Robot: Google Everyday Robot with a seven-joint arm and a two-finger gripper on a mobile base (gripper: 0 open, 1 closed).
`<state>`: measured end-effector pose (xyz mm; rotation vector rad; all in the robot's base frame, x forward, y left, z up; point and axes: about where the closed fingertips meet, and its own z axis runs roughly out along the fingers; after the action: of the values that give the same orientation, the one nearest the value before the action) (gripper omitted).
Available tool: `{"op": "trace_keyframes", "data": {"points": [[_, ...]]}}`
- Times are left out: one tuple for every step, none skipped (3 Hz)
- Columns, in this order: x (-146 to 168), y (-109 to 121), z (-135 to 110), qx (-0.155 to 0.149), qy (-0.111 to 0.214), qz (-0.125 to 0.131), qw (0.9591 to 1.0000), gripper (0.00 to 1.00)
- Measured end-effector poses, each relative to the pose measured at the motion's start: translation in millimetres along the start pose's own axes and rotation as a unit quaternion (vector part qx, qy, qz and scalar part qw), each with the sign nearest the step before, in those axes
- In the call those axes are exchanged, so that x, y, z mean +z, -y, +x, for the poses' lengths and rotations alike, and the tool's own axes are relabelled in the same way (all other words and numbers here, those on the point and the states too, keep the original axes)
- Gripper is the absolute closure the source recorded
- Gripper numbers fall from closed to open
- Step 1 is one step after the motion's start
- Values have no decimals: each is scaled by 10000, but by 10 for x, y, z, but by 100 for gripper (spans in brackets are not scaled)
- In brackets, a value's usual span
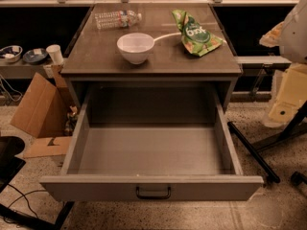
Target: Place green rice chip bag into top drawer
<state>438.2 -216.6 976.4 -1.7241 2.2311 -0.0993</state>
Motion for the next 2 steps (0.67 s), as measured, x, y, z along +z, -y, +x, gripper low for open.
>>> {"op": "trace_keyframes", "data": {"points": [[0, 0, 0, 0, 0, 0, 10000, 0], [164, 220, -41, -276, 285, 102, 9992, 0]]}}
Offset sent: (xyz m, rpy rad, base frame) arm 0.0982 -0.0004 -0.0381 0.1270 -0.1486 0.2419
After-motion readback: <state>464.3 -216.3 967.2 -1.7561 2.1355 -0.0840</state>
